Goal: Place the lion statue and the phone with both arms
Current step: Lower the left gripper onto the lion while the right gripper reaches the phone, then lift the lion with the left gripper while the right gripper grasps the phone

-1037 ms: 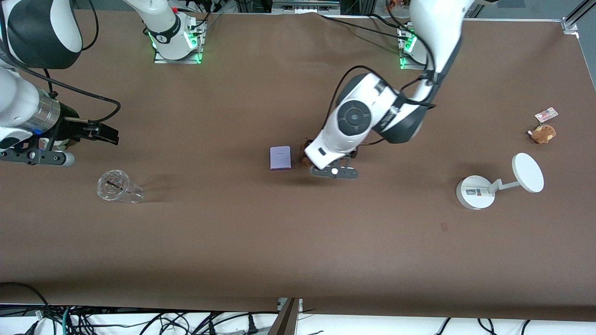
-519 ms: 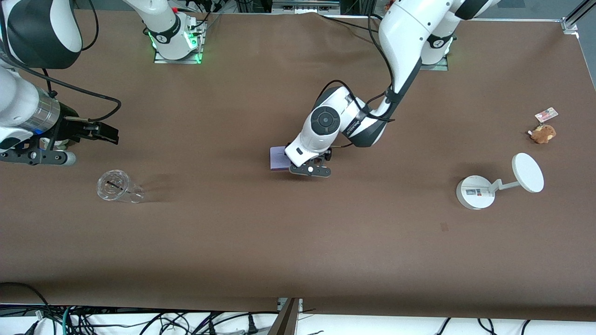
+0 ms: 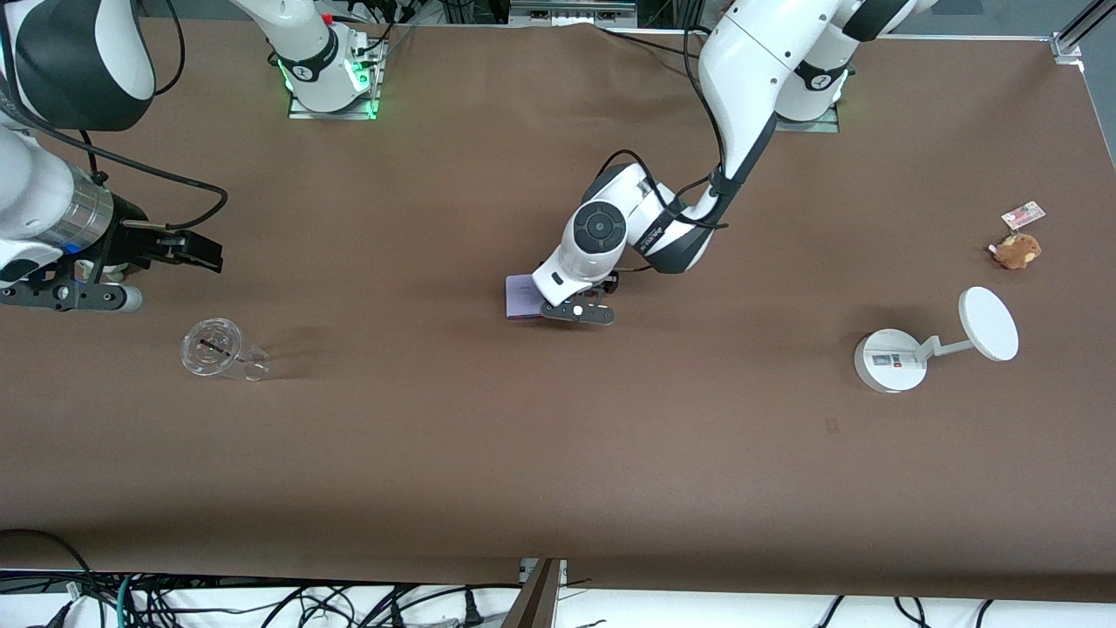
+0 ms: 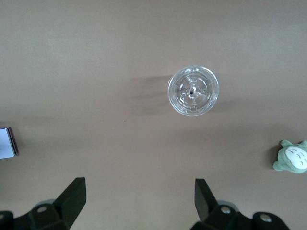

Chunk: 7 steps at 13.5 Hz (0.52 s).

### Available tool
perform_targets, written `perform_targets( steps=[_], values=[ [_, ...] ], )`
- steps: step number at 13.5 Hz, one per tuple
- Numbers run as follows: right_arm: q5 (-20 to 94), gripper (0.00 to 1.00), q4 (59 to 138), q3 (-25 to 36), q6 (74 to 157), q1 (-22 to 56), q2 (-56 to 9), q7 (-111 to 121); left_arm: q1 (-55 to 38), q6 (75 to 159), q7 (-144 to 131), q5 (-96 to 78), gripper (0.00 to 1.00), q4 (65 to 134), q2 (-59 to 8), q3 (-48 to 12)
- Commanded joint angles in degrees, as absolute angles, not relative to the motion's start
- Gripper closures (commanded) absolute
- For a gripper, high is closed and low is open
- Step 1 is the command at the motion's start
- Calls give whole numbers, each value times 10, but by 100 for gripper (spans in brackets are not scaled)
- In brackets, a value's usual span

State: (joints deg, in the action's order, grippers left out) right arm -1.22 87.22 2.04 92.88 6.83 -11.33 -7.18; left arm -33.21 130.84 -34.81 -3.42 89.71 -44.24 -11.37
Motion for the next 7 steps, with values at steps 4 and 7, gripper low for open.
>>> perform_targets(
  steps=[4, 7],
  values=[
    [-14, 0, 860, 19, 979, 104, -158, -76, -332, 1301, -346, -34, 90, 897, -426, -105],
    [-9, 0, 860, 19, 1006, 129, -195, -76, -301, 1211, -345, -34, 90, 895, -376, -94]
  ],
)
